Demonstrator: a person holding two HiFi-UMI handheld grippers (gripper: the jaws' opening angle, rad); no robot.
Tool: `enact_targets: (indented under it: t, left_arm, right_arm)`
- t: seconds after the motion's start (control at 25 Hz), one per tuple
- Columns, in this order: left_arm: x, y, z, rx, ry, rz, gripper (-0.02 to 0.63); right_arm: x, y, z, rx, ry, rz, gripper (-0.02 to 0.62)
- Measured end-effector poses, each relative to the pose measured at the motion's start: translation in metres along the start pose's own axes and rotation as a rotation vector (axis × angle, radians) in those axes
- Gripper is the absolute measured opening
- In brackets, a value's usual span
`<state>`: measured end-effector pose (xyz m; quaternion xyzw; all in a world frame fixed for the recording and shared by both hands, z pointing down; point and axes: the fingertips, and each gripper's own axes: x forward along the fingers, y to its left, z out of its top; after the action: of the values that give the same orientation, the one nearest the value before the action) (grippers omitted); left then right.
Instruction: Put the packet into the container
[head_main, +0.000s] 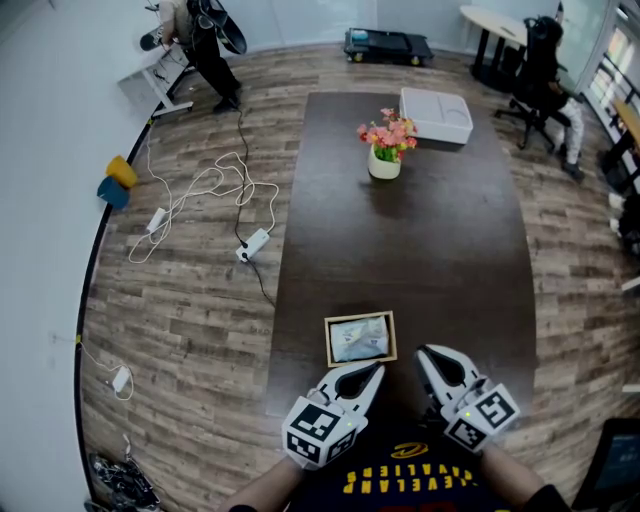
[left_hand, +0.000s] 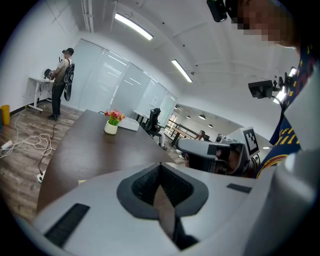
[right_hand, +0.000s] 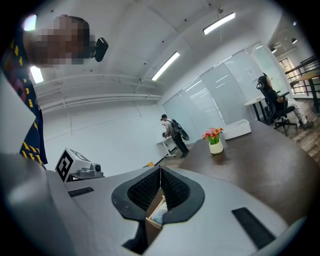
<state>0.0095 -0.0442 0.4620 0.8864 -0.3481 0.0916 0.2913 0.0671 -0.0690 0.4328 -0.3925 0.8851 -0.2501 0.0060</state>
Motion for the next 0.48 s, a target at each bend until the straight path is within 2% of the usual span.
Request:
enact_targets:
  t: [0.48]
  left_arm:
    - [-0.001,0.0026,-0.0021,-0.006,0.0,0.009,0.0]
  right_arm:
    - [0.0011,0.0025,-0.0029,-0.002,0.008,0.01,0.011]
